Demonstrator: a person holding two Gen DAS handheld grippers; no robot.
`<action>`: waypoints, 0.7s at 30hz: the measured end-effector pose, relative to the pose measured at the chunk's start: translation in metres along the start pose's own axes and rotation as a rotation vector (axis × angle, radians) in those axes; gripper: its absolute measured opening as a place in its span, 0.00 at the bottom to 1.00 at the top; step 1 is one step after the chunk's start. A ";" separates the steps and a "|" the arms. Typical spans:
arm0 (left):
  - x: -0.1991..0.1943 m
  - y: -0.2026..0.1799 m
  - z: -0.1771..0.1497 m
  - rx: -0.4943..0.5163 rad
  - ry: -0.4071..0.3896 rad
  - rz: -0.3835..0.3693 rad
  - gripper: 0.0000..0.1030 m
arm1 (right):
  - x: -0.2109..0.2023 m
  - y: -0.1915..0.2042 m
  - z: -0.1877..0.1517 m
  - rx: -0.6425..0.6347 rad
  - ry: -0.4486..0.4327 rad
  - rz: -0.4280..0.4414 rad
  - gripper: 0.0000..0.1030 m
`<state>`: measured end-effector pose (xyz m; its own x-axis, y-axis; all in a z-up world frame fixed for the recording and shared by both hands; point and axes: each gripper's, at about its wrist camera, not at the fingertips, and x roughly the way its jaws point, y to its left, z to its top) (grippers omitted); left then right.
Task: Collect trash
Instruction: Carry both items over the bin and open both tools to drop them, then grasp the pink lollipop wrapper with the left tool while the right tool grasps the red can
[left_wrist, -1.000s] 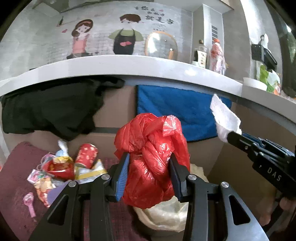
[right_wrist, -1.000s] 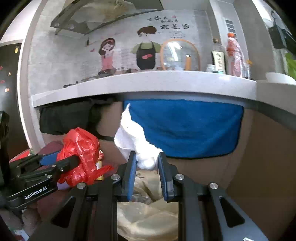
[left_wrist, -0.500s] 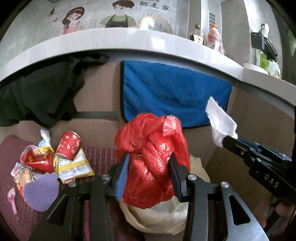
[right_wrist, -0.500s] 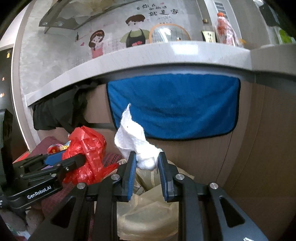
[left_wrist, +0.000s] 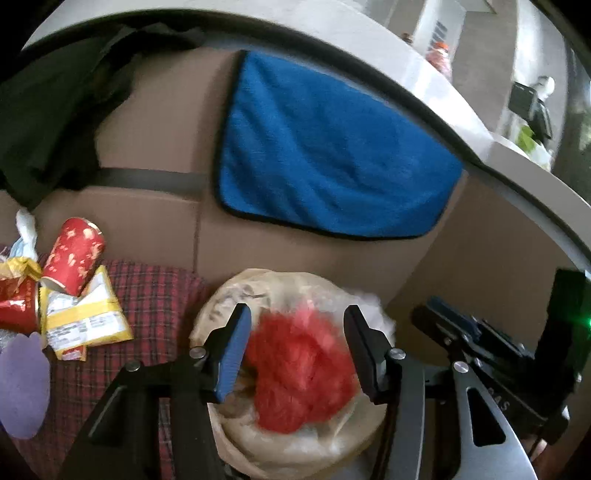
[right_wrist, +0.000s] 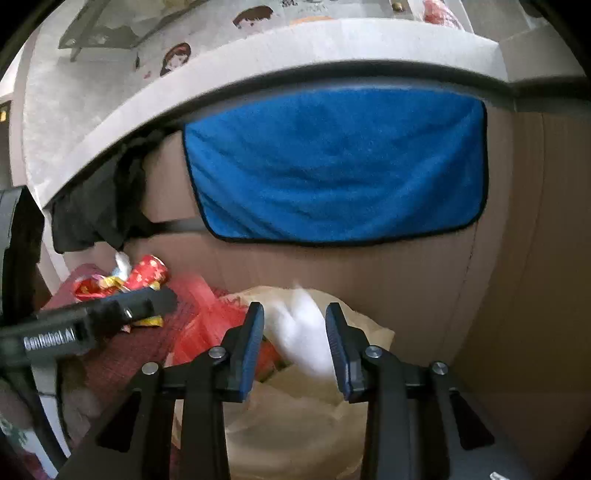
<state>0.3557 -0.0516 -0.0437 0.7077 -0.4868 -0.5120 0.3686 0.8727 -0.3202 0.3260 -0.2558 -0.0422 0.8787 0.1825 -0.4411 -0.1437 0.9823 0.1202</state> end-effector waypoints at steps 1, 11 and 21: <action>-0.001 0.004 0.001 -0.010 0.003 0.007 0.52 | 0.001 0.000 -0.001 -0.005 0.003 -0.005 0.31; -0.057 0.058 -0.003 -0.074 -0.049 0.109 0.52 | -0.016 0.018 -0.005 -0.031 -0.011 -0.007 0.31; -0.161 0.126 -0.045 -0.056 -0.169 0.403 0.52 | -0.026 0.080 -0.015 -0.081 0.013 0.103 0.31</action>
<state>0.2612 0.1352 -0.0373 0.8787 -0.0909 -0.4686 0.0128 0.9858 -0.1672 0.2847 -0.1816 -0.0347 0.8513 0.2830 -0.4418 -0.2700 0.9583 0.0936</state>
